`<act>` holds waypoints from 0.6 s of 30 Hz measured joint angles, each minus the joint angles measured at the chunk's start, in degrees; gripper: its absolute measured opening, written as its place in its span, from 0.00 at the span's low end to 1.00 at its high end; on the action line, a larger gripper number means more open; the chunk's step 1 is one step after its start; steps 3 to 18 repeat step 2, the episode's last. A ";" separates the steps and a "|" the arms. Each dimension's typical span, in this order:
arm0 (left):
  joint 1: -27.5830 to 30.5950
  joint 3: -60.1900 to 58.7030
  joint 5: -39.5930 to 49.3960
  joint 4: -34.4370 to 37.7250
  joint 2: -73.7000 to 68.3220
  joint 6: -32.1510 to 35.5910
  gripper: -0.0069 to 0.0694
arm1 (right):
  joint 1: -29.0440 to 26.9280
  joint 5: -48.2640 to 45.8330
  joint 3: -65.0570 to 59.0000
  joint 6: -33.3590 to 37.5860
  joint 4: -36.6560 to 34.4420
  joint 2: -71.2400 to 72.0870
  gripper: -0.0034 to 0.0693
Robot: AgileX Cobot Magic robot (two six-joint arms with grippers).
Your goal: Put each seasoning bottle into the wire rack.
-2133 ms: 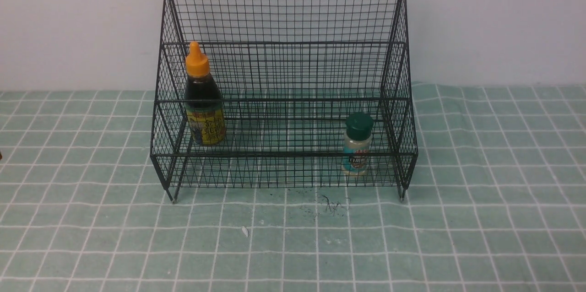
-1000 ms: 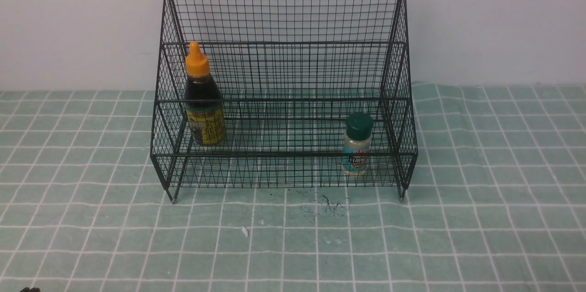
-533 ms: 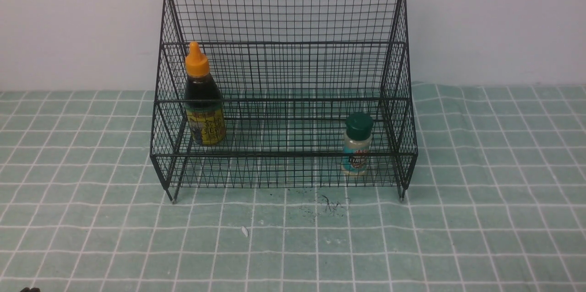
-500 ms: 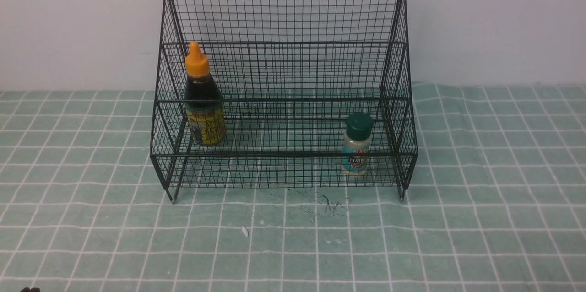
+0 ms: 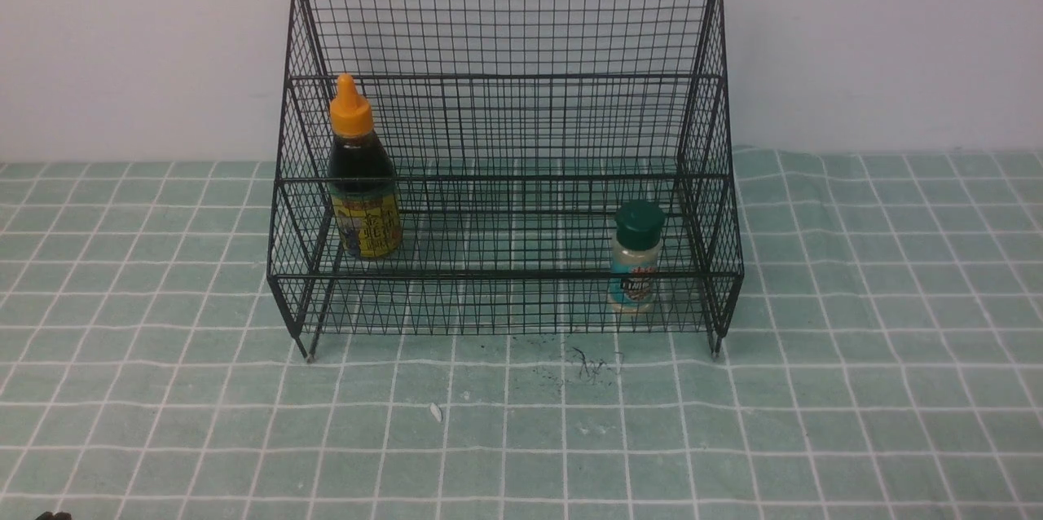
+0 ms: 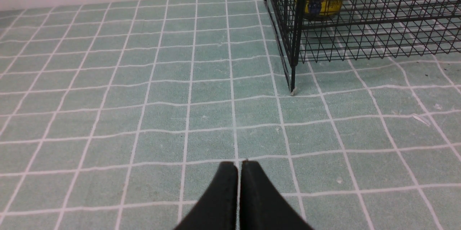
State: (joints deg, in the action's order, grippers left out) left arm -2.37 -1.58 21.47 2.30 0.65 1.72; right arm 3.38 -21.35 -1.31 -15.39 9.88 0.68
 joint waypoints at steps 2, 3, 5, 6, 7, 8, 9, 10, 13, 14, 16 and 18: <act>0.00 0.00 0.00 0.00 0.00 0.00 0.08 | 0.00 0.00 0.00 0.00 0.00 0.00 0.03; 0.00 0.00 0.00 0.00 0.00 0.00 0.08 | 0.00 0.00 0.00 0.00 0.00 0.00 0.03; 0.00 0.00 0.00 0.00 0.00 0.00 0.08 | 0.00 0.00 0.00 0.00 0.00 0.00 0.03; 0.00 0.00 0.00 0.00 0.00 0.00 0.08 | 0.00 0.00 0.00 0.00 0.00 0.00 0.03; 0.00 0.00 0.00 0.00 0.00 0.00 0.08 | 0.00 0.00 0.00 0.00 0.00 0.00 0.03; 0.00 0.00 0.00 0.00 0.00 0.00 0.08 | 0.00 0.00 0.00 0.00 0.00 0.00 0.03; 0.00 0.00 0.00 0.00 0.00 0.00 0.08 | 0.00 0.00 0.00 0.00 0.00 0.00 0.03; 0.00 0.00 0.00 0.00 0.00 0.00 0.08 | 0.00 0.00 0.00 0.00 0.00 0.00 0.03; 0.00 0.00 0.00 0.00 0.00 0.00 0.08 | 0.00 0.00 0.00 0.00 0.00 0.00 0.03; 0.00 0.00 0.00 0.00 0.00 0.00 0.08 | 0.00 0.00 0.00 0.00 0.00 0.00 0.03; 0.00 0.00 0.00 0.00 0.00 0.00 0.08 | 0.00 0.00 0.00 0.00 0.00 0.00 0.03; 0.00 0.00 0.00 0.00 0.00 0.00 0.08 | 0.00 0.00 0.00 0.00 0.00 0.00 0.03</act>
